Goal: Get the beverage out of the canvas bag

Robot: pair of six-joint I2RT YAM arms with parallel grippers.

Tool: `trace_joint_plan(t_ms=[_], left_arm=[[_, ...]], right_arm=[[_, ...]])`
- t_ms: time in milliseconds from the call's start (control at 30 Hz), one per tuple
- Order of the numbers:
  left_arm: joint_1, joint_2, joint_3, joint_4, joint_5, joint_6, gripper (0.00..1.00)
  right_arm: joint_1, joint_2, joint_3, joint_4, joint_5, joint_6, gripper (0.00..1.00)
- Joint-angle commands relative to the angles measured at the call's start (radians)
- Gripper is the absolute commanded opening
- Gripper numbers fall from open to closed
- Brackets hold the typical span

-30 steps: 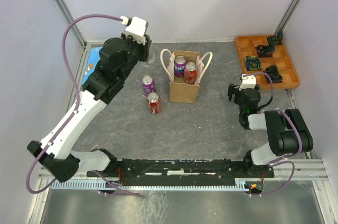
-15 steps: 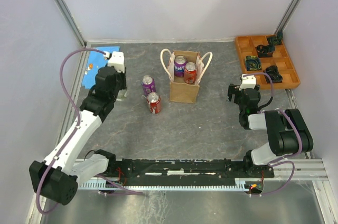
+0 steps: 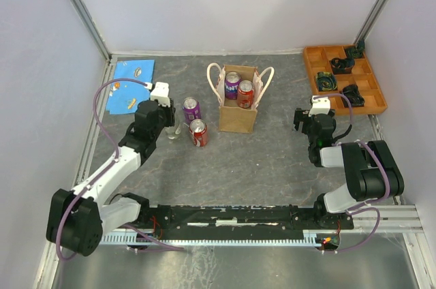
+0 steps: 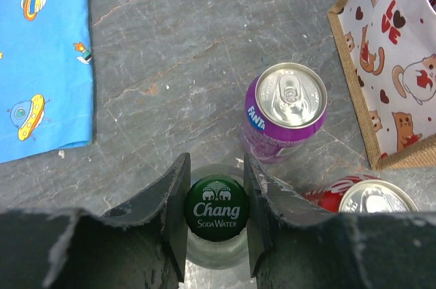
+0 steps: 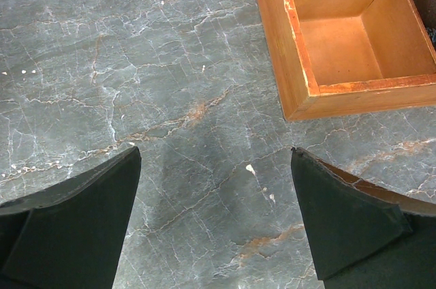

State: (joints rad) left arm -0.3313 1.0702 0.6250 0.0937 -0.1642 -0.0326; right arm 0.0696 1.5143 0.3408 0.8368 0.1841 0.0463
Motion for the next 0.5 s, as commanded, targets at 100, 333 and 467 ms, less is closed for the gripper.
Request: trace_joint_plan(t_ms=[100,333,467], left_arm=[[0.024,0.066,0.022,0.336,0.02,-0.048,0.03],[0.041,0.129,0.001,0.425,0.033,-0.051,0.03],[0.052,0.155,0.004,0.435,0.027,-0.056,0.03]], right_arm=[[-0.004,0.001,0.029,0.024,-0.005,-0.013,0.99],[-0.004,0.001,0.028,0.025,-0.005,-0.013,0.99],[-0.004,0.0,0.028,0.024,-0.006,-0.013,0.99]])
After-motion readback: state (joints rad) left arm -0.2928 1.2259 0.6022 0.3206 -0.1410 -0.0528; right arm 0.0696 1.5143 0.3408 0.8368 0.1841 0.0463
